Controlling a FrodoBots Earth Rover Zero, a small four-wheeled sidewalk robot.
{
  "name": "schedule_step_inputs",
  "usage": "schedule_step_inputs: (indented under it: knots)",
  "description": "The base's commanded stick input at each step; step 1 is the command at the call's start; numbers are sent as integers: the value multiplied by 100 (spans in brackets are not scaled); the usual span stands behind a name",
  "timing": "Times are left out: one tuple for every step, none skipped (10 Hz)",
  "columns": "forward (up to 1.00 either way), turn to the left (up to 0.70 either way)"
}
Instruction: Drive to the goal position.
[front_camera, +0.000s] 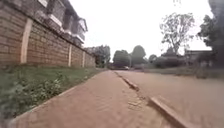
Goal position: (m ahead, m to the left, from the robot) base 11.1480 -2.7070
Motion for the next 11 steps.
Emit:
schedule_step_inputs:
  knots:
    - [70, 0]
    - [70, 0]
    - [70, 0]
    - [70, 0]
    - [70, 0]
    - [70, 0]
    - [70, 0]
    - [70, 0]
    - [70, 0]
    - [70, 0]
    - [70, 0]
